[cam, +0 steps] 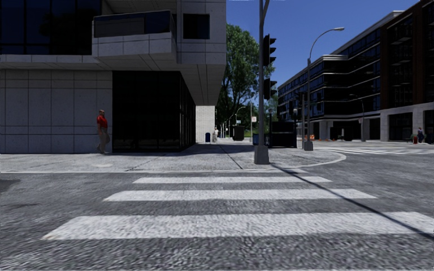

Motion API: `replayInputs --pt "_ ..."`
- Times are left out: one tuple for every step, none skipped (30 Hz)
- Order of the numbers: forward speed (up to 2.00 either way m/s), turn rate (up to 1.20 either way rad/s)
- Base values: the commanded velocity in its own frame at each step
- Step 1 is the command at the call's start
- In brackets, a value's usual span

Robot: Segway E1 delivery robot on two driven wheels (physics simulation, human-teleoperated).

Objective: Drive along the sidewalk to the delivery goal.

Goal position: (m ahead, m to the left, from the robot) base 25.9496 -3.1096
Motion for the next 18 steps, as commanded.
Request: replayInputs --pt "2.0 0.0" --pt "2.0 0.0" --pt "2.0 0.0" --pt "2.0 0.0" --pt "2.0 0.0" --pt "2.0 0.0" --pt "2.0 0.0" --pt "2.0 0.0" --pt "2.0 0.0" --pt "2.0 0.0" --pt "2.0 0.0" --pt "2.0 0.0" --pt "2.0 0.0" --pt "2.0 0.0" --pt "2.0 0.0" --pt "2.0 0.0" --pt "2.0 0.0" --pt "2.0 0.0"
